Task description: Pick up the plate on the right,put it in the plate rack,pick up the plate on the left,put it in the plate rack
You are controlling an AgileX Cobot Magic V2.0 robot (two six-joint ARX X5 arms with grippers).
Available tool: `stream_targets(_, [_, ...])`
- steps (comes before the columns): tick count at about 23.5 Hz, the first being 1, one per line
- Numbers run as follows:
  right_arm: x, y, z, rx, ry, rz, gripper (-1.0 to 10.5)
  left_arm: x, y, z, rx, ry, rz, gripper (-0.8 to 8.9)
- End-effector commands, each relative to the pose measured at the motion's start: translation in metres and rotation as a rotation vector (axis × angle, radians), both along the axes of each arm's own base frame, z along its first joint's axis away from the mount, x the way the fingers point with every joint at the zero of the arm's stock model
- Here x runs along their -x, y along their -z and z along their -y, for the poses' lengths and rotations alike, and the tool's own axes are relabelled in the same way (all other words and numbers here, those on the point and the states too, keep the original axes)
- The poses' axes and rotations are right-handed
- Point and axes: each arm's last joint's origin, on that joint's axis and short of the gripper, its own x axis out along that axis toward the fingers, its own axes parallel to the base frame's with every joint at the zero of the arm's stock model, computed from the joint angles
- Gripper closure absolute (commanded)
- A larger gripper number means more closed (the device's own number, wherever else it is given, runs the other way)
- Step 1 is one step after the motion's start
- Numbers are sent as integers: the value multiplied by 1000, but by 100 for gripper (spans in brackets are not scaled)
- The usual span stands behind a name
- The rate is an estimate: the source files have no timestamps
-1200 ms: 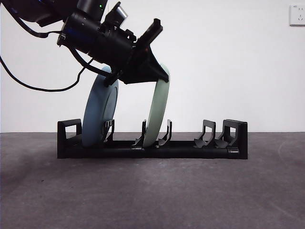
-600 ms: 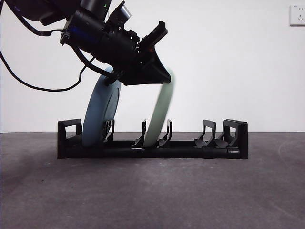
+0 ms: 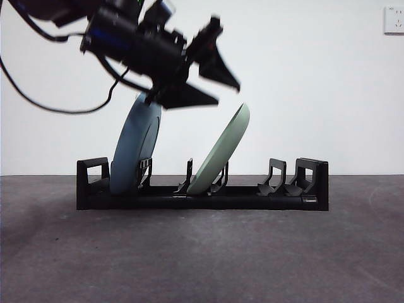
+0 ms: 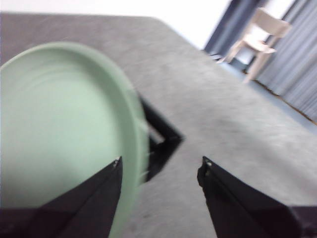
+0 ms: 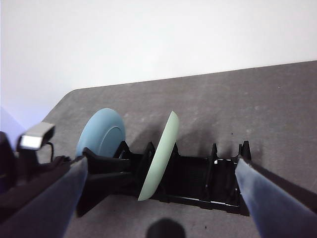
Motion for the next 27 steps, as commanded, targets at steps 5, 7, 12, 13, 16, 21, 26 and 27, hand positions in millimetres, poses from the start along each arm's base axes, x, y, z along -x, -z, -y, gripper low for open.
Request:
stream_targets(5, [-2, 6, 0, 64, -17, -27, 884, 52, -74, -8, -20, 96, 301, 822])
stream_targets(7, [-3, 9, -1, 76, -19, -51, 961, 69, -93, -20, -55, 34, 343, 821])
stream_targets(12, [-4, 14, 0, 139, -3, -81, 958, 110, -125, -60, -211, -196, 399, 821])
stream_targets(13, [-4, 15, 1, 157, 18, -84, 958, 117, -129, -67, -239, -234, 399, 821])
stream_targets(16, [-4, 18, 4, 206, 93, -98, 958, 135, -136, -93, -323, -368, 379, 821])
stream_targets(21, [2, 31, 7, 224, 147, -92, 958, 157, -139, -132, -364, -499, 356, 822])
stream_targets(26, [10, 64, 9, 181, 173, -75, 959, 173, -115, -152, -369, -564, 343, 822])
stream_targets(27, [13, 71, 9, 172, 179, -72, 959, 176, -107, -155, -376, -570, 336, 822])
